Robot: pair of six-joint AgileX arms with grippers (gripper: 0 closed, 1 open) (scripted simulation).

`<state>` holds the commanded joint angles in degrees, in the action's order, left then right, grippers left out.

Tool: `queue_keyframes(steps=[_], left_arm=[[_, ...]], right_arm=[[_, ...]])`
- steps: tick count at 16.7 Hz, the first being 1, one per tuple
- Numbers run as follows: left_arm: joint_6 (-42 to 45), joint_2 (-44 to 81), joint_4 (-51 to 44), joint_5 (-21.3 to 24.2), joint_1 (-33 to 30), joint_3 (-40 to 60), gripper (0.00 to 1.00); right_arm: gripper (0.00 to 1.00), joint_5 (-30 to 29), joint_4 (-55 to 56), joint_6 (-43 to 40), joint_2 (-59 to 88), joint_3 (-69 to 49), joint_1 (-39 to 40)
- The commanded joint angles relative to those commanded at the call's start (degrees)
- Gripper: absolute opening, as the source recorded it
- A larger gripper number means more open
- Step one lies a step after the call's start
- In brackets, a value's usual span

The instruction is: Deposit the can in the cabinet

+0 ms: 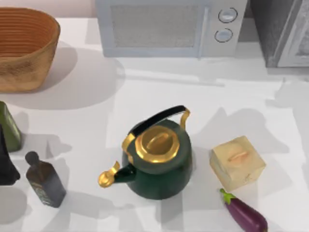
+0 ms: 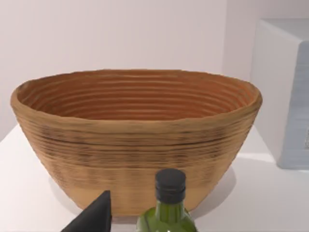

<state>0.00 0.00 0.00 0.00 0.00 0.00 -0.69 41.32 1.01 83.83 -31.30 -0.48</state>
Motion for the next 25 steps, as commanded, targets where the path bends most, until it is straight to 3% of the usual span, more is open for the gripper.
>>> queue_keyframes(steps=[8,25], left_arm=[[0.0,0.0,0.0,0.0,0.0,0.0,1.0],[0.0,0.0,0.0,0.0,0.0,0.0,1.0]], right_arm=[[0.0,0.1,-4.8,-0.03,-10.5,3.87,0.03],[0.0,0.64,-38.34,-0.92,-77.21,29.06,0.44]])
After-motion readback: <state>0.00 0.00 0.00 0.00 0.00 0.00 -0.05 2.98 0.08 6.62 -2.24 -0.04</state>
